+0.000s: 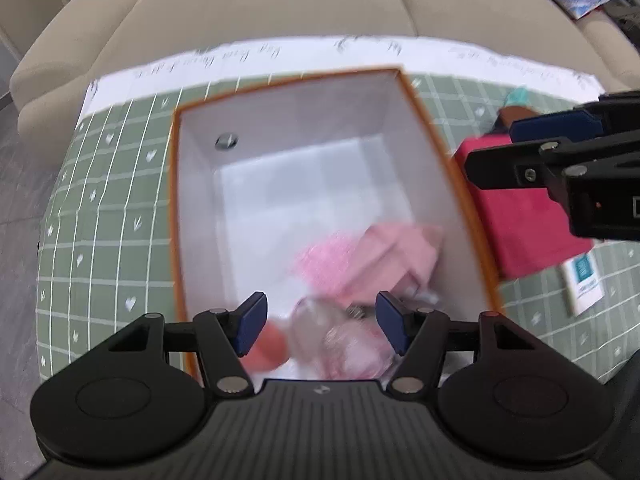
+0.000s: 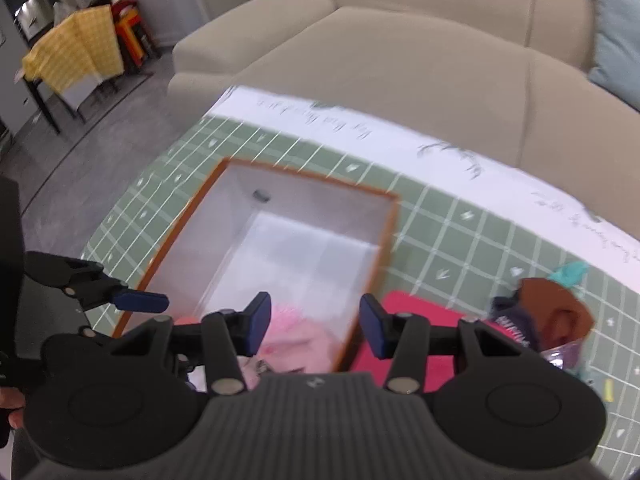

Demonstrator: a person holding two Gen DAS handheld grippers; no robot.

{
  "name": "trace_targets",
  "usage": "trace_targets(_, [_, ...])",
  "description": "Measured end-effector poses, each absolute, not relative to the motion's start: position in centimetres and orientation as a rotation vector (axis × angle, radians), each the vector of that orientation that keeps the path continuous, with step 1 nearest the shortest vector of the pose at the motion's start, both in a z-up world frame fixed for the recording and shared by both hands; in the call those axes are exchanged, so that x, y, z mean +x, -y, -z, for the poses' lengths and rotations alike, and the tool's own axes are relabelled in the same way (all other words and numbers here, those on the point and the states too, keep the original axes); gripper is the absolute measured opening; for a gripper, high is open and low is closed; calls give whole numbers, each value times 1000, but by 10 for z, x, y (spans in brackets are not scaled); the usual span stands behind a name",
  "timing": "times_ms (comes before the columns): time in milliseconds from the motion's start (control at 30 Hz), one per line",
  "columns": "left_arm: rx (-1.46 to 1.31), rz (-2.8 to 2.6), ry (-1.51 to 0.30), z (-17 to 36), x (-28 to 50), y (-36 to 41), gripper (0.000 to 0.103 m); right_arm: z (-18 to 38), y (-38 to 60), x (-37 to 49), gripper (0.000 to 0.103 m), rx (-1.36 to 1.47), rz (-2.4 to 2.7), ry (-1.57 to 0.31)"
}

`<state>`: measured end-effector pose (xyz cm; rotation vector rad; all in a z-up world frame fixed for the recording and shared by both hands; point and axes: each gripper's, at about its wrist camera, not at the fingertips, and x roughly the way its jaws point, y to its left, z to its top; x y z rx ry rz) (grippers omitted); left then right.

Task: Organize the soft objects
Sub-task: 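Move both grippers back toward the remaining pile of soft items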

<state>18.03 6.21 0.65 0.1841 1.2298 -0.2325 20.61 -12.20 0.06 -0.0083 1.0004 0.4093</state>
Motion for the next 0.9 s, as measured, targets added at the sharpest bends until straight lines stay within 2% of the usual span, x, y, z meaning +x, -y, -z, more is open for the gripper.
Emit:
trace_targets(267, [201, 307, -1160, -40, 194, -7, 74, -34, 209, 208, 49, 41, -250, -939])
trace_targets(500, [199, 402, -1133, -59, 203, 60, 76, -34, 314, 204, 49, 148, -57, -961])
trace_targets(667, [194, 487, -1155, -54, 211, 117, 76, -9, 376, 204, 49, 191, 71, -1018])
trace_targets(900, [188, 534, -1201, -28, 220, 182, 76, 59, 427, 204, 49, 315, 152, -1120])
